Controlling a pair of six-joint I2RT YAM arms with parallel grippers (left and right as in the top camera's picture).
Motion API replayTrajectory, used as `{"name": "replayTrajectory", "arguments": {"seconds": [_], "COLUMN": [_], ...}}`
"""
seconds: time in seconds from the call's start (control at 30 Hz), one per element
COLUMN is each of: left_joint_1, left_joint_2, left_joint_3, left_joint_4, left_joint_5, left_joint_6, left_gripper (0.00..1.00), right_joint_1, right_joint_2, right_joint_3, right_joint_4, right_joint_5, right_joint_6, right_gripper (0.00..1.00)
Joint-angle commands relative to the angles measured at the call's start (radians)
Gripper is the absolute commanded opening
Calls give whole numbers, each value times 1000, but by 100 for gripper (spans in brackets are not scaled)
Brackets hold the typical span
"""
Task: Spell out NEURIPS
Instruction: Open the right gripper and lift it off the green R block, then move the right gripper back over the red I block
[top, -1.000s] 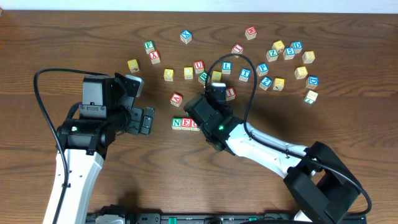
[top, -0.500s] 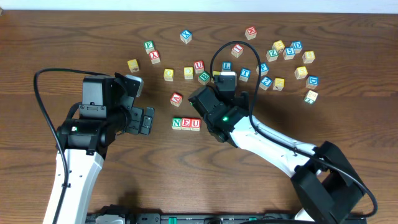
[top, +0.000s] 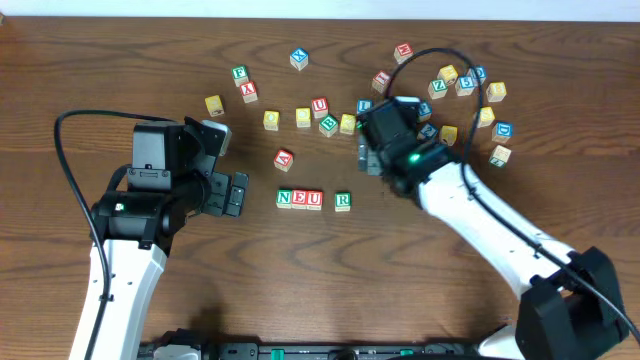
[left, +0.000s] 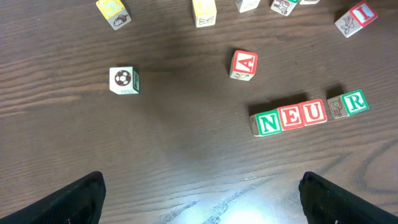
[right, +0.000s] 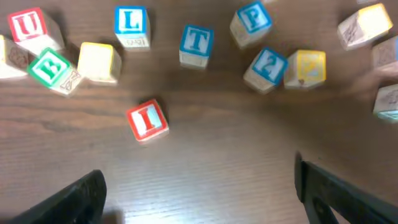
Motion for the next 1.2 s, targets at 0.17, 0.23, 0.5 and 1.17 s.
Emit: {"name": "replayTrajectory", "arguments": {"seconds": [0.17, 0.23, 0.5, 1.17], "left_joint_1": [5, 5, 5, 5], "left_joint_2": [-1, -1, -1, -1], "left_joint_3": [27, 27, 27, 27], "left_joint_4": [-3, -3, -3, -3], "left_joint_5": [-10, -10, -10, -10], "left_joint_6": [6, 6, 6, 6], "left_gripper": [98, 98, 98, 98], "right_joint_1": [-50, -57, -78, -112], "right_joint_2": [-9, 1, 178, 425], "right_joint_3": [42, 58, 298, 406], "right_joint_4": [-55, -80, -316, -233], "right_joint_5": [-194, -207, -273, -307], "right_joint_6": [-101, -102, -168, -245], "right_gripper": [92, 93, 93, 94]}}
